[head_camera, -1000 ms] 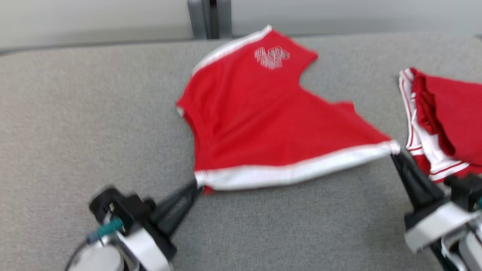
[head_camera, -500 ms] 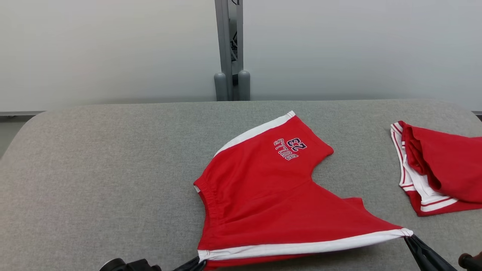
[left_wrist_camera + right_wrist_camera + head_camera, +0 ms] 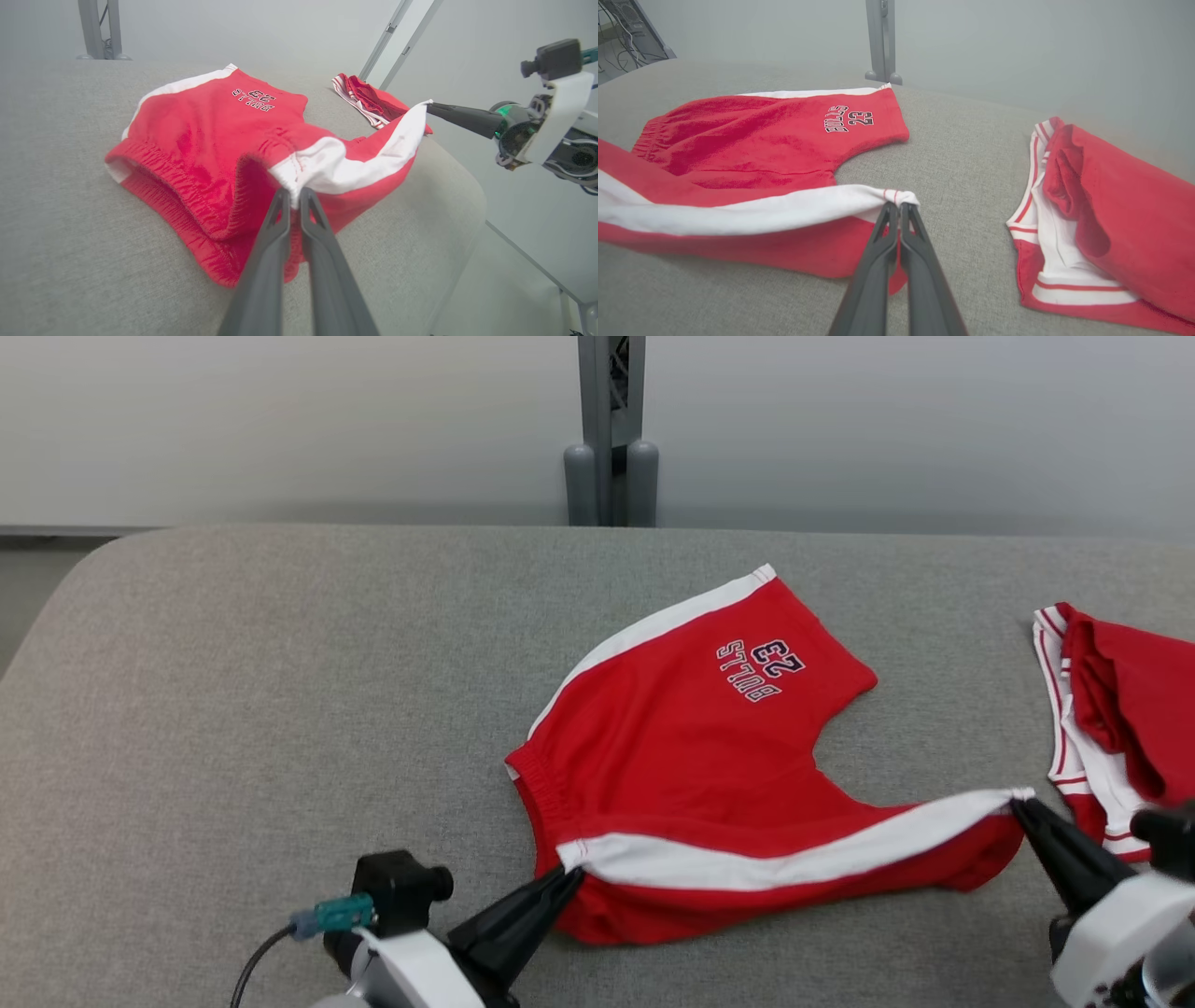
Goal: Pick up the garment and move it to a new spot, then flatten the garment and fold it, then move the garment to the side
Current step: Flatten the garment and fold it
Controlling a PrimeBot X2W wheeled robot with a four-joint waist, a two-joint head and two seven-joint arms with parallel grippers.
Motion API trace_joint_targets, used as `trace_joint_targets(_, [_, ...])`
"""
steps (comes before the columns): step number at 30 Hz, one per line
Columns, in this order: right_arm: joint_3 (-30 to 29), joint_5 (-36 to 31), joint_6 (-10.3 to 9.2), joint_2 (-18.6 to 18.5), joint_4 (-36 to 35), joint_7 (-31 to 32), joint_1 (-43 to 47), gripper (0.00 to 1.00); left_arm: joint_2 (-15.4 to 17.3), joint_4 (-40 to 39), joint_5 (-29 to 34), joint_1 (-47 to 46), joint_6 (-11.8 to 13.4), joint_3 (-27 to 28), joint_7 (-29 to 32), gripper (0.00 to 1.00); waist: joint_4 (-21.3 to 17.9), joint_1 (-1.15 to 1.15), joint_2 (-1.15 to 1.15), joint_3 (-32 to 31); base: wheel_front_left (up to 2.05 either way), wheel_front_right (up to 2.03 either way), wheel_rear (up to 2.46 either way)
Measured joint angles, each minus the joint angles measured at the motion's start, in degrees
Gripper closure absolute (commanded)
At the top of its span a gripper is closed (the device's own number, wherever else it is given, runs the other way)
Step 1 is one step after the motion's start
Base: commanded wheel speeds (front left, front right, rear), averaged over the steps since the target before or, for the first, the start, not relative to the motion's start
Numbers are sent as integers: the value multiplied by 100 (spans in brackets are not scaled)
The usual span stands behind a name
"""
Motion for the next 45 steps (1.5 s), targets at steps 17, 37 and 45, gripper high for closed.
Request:
trace_joint_targets(17, [1036,264,0,-275,1907,523,-3680,100,-727,633,-1310,-1556,1,388,215,100,475,0,0,1238,0,0,0])
trace_joint_targets(37, [2893,701,0,-171,3998,-158,-6194,100,-1161,1281,-1525,-2190,2,738,-136,100,1032,0,0,2071,0,0,0])
trace_joint_targets(45, [3486,992,0,5,4630,-311,-6644,84,-1247,1560,-1614,-2391,2,695,0,81,1046,0,0,2218,0,0,0])
